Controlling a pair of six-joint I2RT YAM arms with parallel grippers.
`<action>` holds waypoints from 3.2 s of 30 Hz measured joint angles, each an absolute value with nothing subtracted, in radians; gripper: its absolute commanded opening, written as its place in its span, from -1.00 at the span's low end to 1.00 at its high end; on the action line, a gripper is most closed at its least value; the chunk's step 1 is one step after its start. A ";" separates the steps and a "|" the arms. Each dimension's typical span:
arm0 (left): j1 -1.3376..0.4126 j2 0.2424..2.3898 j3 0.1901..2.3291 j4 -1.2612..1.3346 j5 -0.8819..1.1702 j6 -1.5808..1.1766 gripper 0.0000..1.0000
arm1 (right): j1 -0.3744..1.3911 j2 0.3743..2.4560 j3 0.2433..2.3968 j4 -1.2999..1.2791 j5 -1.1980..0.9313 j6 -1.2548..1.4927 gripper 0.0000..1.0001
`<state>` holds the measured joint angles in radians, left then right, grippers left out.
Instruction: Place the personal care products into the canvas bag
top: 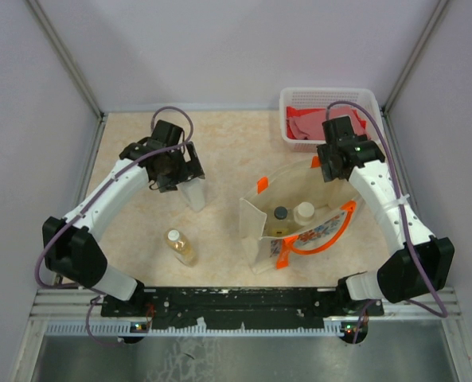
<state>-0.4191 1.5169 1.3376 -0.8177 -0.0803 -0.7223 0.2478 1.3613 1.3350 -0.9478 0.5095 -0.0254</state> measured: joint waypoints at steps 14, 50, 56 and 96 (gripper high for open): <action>-0.417 1.582 1.320 -0.759 -0.140 -0.770 -0.19 | 0.239 1.363 1.335 -0.941 0.503 -0.028 0.60; -0.449 1.502 1.668 -0.081 0.814 -0.339 -1.00 | 0.226 1.385 1.343 -0.923 0.502 -0.043 0.61; -0.548 1.540 1.674 -0.042 1.018 -0.314 -1.00 | 0.226 1.386 1.345 -0.927 0.503 -0.039 0.61; -0.937 1.907 2.006 -0.883 0.277 0.378 -1.00 | 0.226 1.387 1.345 -0.944 0.533 0.001 0.61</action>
